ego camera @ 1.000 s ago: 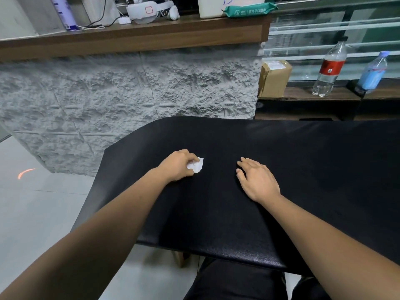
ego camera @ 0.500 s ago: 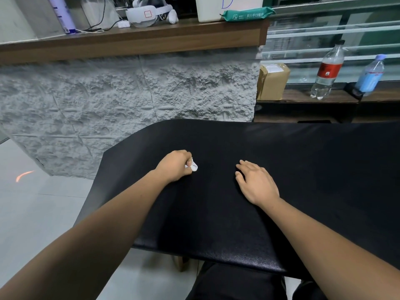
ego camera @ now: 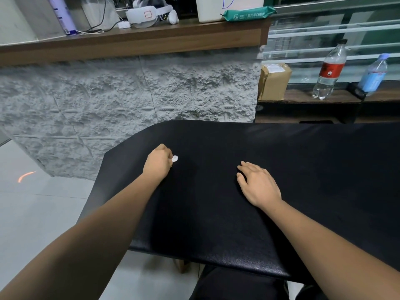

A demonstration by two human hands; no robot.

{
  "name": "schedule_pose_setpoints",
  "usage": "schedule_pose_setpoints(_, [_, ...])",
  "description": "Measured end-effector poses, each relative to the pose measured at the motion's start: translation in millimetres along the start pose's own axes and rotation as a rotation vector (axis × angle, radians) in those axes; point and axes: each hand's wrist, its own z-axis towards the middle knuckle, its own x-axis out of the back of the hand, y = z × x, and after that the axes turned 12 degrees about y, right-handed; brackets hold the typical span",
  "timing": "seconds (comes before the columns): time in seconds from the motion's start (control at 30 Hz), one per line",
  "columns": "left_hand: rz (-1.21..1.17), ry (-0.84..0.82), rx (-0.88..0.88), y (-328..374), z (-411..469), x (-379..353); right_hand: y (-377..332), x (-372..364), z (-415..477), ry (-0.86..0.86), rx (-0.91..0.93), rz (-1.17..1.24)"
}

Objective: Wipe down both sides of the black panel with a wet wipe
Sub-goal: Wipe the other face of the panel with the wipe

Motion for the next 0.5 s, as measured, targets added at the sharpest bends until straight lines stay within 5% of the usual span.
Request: schedule_pose_setpoints(0.5, [0.203, 0.013, 0.0, -13.8, -11.4, -7.0, -1.8, 0.1, -0.5, 0.018, 0.005, 0.003])
